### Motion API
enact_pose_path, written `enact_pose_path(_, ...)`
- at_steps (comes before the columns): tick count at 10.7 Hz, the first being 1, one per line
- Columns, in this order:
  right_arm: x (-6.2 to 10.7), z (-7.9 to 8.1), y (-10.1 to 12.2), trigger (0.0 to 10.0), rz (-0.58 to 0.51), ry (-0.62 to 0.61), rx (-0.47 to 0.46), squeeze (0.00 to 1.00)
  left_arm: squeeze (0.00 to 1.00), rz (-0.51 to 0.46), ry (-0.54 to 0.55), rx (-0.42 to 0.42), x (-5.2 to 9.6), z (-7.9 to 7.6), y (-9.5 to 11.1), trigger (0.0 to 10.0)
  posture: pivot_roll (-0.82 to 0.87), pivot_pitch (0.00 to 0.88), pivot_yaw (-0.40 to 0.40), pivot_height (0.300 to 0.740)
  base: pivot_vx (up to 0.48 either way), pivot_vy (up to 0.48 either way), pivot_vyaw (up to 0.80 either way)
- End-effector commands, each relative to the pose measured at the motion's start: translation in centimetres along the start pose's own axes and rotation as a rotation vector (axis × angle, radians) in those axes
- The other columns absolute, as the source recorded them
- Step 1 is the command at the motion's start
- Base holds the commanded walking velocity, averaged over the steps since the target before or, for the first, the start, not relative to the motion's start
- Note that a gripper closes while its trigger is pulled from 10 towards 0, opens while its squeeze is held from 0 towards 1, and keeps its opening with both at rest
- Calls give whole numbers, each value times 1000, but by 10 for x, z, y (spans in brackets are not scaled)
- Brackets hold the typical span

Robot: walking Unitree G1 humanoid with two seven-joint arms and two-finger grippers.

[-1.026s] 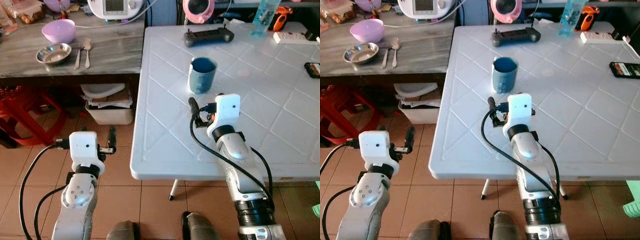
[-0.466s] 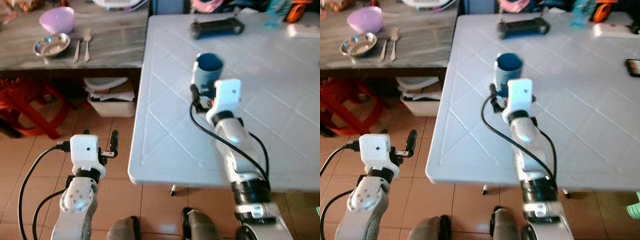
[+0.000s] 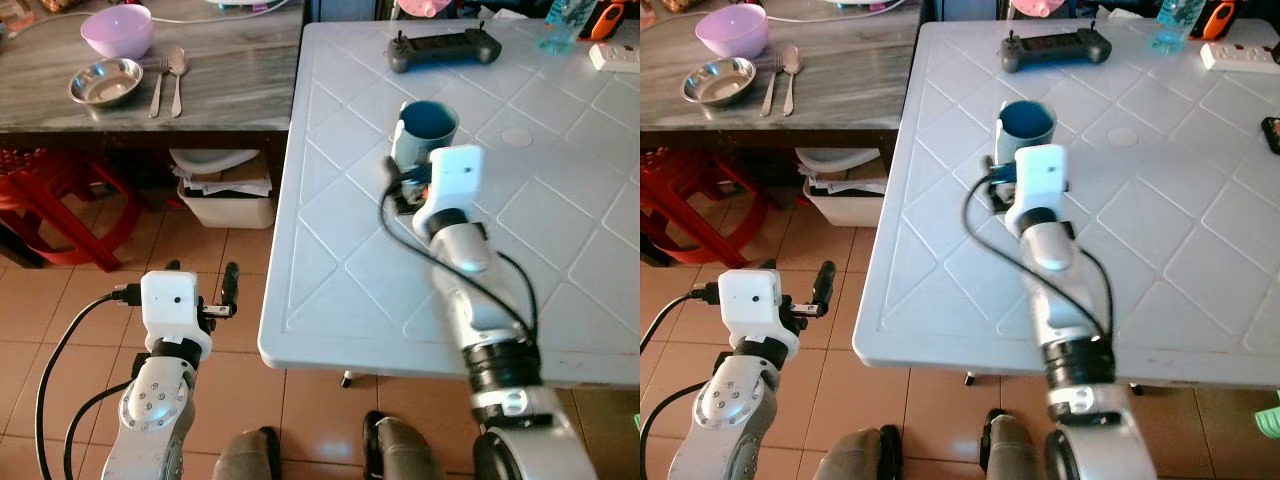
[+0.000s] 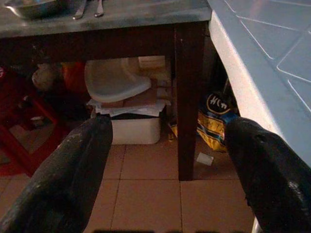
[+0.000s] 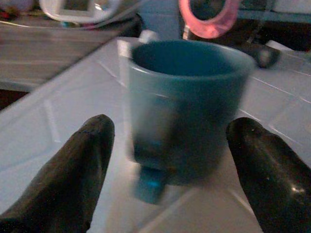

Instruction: Setting the table

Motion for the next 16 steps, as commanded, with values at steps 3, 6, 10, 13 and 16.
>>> enact_pose_path(3, -4, -7, 1, 0, 2, -29, -12, 0, 0, 11, -7, -4, 4, 1, -1, 10000, 34, 224, 70, 740, 0, 0, 0)
enact_pose_path(6, -7, -11, 4, 0, -9, -35, 0, 0, 0, 10, -11, -2, 4, 0, -1, 10000, 31, 218, 69, 740, 0, 0, 0)
enact_pose_path(10, -7, -12, 4, 0, -18, -35, 7, 0, 0, 8, -9, -1, 3, -1, -2, 10000, 28, 208, 61, 740, 0, 0, 0)
enact_pose_path(13, -5, -14, 2, 0, -14, -38, 7, 0, 0, 8, -6, 0, 0, -1, -2, 10000, 24, 213, 60, 740, 0, 0, 0)
enact_pose_path(16, 2, -16, -4, 941, 15, -31, -9, 0, 0, 8, 9, 3, -4, 0, -3, 10000, 20, 185, 53, 740, 0, 0, 0)
Point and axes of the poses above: a point about 5 cm out from each wrist's last joint towards the gripper, its own x axis pointing back from the gripper into the wrist, its own y axis along the axis of the wrist's last joint, z = x × y, the point moved 4 cm from there along -x, pointing out of the wrist towards the gripper, and after that the axes turned 10 degrees about -x, right-handed, at the moved point
